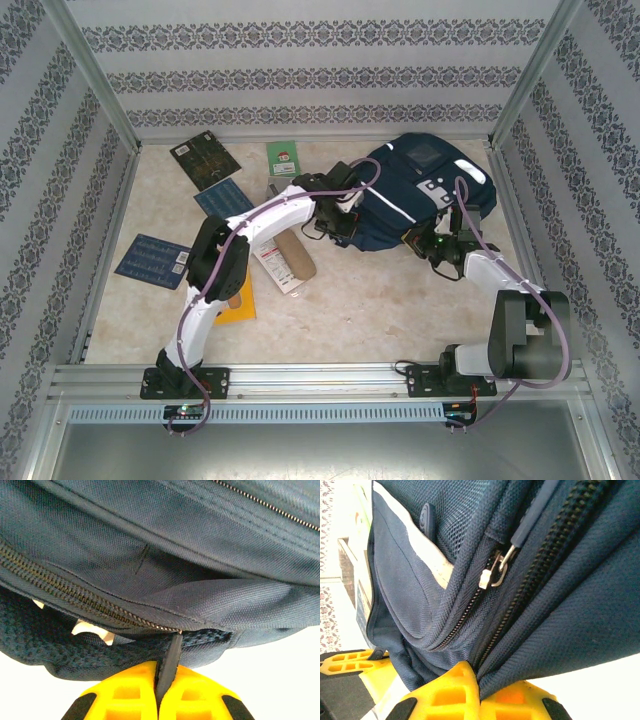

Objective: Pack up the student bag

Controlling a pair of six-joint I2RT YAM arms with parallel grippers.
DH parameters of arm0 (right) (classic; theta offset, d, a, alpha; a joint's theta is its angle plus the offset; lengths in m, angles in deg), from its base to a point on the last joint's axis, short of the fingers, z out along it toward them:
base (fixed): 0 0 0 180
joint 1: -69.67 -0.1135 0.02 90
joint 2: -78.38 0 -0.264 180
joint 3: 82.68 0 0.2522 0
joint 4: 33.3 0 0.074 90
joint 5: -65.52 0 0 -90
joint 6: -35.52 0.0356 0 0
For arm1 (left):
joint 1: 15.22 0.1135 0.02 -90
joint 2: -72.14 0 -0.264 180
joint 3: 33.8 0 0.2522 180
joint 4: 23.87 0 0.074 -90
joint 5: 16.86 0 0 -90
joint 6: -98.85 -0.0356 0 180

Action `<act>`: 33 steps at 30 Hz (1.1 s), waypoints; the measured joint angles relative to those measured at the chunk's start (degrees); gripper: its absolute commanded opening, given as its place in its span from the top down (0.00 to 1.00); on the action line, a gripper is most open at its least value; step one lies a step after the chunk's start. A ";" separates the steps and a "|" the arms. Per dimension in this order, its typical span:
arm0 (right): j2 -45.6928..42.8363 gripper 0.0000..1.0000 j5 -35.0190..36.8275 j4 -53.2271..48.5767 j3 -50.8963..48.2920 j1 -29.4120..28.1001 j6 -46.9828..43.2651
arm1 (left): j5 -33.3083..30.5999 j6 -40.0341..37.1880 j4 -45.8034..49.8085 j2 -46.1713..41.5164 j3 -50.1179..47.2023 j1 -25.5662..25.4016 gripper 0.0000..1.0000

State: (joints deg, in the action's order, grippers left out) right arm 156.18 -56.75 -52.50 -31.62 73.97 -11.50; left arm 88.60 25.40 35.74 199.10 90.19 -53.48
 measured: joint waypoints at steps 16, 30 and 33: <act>1.18 1.00 6.40 -6.82 2.32 5.29 -3.19 | -17.00 0.59 3.76 -7.21 -14.56 11.54 1.00; 4.00 0.58 11.06 -11.41 10.49 5.64 -10.40 | -2.03 4.63 1.49 -5.95 -3.65 5.31 0.49; 0.83 0.57 11.78 -11.63 9.27 4.17 -9.97 | 1.22 6.08 0.39 -3.34 -0.79 4.76 0.45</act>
State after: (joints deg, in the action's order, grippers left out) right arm 157.01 -44.97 -64.13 -22.35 78.14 -21.47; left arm 89.82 31.48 36.13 195.76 89.40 -48.72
